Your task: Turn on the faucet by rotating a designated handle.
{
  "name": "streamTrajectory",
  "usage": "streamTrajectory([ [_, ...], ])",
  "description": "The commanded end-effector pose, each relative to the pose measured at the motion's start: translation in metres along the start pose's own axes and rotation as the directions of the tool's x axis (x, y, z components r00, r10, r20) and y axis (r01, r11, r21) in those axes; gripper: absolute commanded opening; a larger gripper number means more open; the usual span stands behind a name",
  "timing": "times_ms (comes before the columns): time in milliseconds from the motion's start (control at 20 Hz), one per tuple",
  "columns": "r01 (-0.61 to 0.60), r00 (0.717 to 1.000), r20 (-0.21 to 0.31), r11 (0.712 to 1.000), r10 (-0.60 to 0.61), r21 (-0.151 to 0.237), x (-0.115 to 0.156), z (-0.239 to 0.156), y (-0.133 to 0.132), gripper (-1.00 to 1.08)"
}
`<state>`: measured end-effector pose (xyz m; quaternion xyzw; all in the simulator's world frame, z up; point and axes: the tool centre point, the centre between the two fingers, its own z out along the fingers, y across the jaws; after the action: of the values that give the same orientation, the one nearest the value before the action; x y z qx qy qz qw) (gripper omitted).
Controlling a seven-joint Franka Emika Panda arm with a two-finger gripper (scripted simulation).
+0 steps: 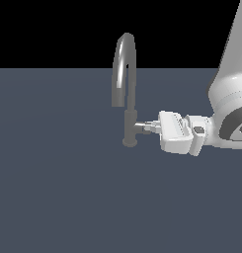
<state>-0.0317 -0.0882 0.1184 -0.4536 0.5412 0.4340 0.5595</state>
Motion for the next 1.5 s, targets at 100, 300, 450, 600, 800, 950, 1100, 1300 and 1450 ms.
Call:
streamTrajectory([
  [100, -0.012, 1.000, -0.001, 1.000, 0.012, 0.000, 0.019, 0.000, 0.005, -1.00],
  [300, -0.029, 1.000, -0.002, 1.000, 0.029, 0.000, 0.043, 0.000, 0.012, -1.00],
  [450, 0.004, 1.000, 0.004, 1.000, -0.004, -0.003, 0.027, 0.000, 0.002, -1.00],
  [600, -0.006, 1.000, 0.002, 1.000, 0.006, -0.002, 0.041, 0.000, 0.001, -1.00],
  [800, -0.020, 1.000, 0.000, 1.000, 0.020, -0.002, 0.059, 0.000, 0.000, -1.00],
  [950, -0.029, 1.000, -0.002, 1.000, 0.029, -0.001, 0.072, 0.000, -0.001, -1.00],
  [1100, 0.013, 1.000, 0.016, 1.000, -0.013, -0.011, 0.046, -0.002, -0.010, -1.00],
  [1300, 0.000, 1.000, 0.011, 1.000, 0.000, -0.008, 0.060, -0.001, -0.015, -1.00],
  [1450, -0.010, 1.000, 0.007, 1.000, 0.010, -0.006, 0.070, -0.001, -0.019, -1.00],
])
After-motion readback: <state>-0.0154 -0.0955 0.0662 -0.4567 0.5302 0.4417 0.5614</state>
